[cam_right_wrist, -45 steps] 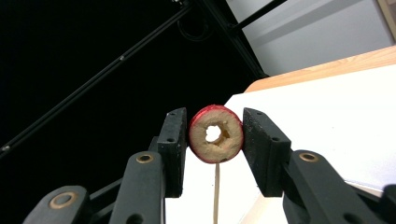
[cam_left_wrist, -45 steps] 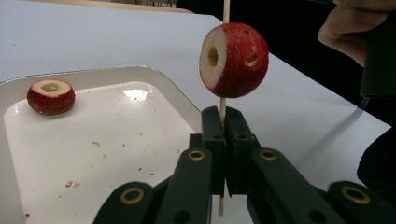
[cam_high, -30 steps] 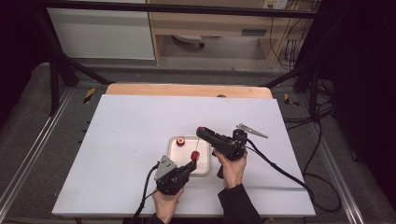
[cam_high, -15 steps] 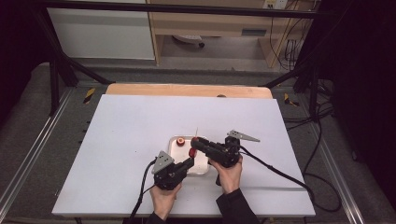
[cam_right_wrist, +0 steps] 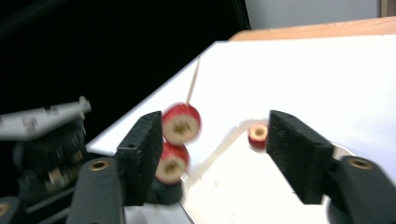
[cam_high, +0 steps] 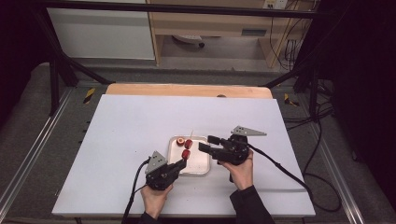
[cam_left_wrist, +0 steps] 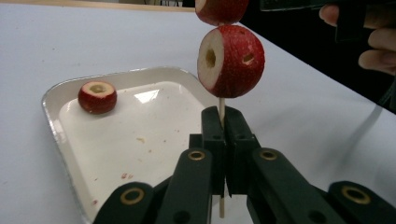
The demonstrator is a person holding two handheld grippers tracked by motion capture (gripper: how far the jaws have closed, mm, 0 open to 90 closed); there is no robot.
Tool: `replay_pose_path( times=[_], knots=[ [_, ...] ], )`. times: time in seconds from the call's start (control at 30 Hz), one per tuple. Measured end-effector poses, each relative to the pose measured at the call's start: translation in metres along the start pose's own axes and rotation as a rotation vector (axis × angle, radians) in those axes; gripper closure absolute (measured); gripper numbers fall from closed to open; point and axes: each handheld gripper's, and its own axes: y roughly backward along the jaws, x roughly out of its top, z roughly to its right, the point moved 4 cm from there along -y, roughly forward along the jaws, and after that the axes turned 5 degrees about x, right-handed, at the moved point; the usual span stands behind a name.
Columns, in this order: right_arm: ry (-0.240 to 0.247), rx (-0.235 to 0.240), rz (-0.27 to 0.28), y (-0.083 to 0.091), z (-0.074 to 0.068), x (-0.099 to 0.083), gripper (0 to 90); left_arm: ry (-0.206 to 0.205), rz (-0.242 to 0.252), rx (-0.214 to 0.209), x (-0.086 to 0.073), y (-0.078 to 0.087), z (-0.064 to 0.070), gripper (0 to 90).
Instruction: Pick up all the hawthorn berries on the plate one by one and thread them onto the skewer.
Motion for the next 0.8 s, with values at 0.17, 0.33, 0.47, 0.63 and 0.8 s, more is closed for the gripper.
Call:
replay_pose_path(
  times=[0.17,0.33,0.47,0.63,0.8],
  knots=[
    [0.113,-0.063,-0.131,0.009,0.007,-0.008,20.1,-0.052,-0.039,0.024,-0.004,0.009,-0.009,88.3],
    [0.189,-0.098,-0.215,0.014,0.012,-0.016,14.3,-0.073,-0.067,0.029,-0.007,0.015,-0.013,88.3],
    [0.219,-0.114,-0.268,0.016,0.015,-0.02,11.3,-0.086,-0.09,0.02,-0.01,0.02,-0.016,88.3],
    [0.243,-0.121,-0.319,0.016,0.018,-0.023,9.5,-0.099,-0.108,0.031,-0.01,0.03,-0.024,88.3],
    [0.249,-0.134,-0.341,0.014,0.02,-0.022,8.0,-0.107,-0.116,0.04,-0.011,0.035,-0.028,88.2]
  ],
)
